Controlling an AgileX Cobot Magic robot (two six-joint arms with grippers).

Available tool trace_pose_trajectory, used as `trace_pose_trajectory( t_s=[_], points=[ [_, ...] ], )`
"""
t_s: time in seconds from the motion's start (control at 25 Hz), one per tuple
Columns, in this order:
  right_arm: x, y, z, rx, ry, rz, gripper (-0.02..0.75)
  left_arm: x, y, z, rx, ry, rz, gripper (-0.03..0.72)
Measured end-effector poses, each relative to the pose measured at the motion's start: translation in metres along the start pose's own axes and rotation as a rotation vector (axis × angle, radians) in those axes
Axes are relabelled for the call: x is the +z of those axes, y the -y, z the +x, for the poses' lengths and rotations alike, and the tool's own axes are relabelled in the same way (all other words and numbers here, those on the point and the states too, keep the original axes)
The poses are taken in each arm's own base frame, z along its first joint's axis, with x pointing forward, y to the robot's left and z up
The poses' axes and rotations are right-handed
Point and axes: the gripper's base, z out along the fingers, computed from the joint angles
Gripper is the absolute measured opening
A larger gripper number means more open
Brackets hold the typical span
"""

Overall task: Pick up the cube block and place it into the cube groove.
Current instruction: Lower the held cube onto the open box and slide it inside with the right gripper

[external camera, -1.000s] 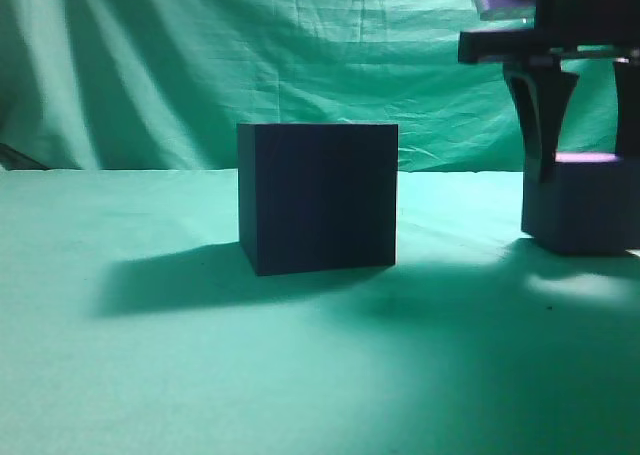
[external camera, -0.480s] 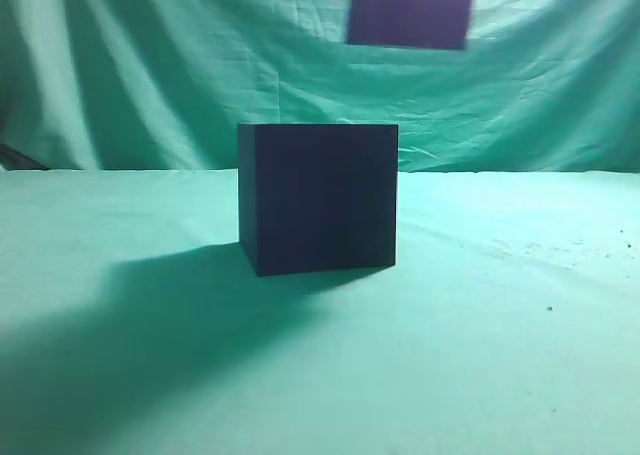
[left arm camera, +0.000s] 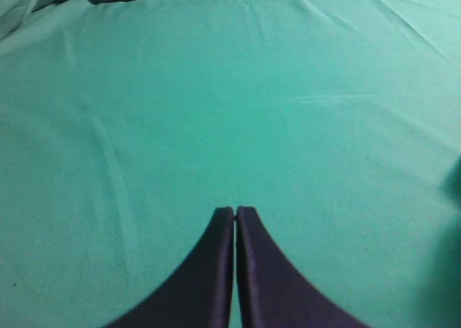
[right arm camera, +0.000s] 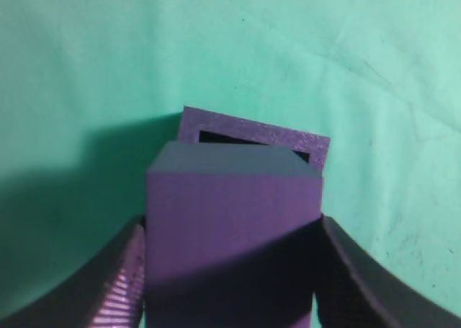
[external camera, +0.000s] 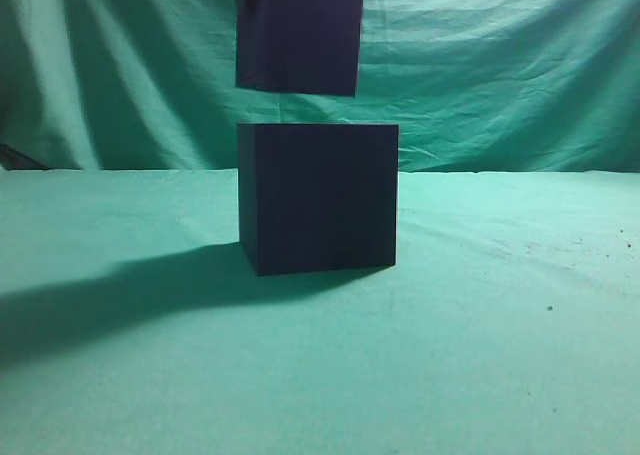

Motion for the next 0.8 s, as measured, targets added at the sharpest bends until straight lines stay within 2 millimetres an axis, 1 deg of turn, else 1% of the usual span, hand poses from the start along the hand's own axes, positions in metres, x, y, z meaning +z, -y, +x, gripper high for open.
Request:
trace_pose_trajectory(
  t_s=[0.24,0.8],
  points=[
    [0.018,-0.003,-0.003,0.025,-0.037,0.010,0.410,0.000,0.000,0.000,0.000,0.000,0.000,0.000],
    [0.022,-0.002,0.000,0.111,-0.028,0.022,0.410,0.000,0.000,0.000,0.000,0.000,0.000,0.000]
  ],
)
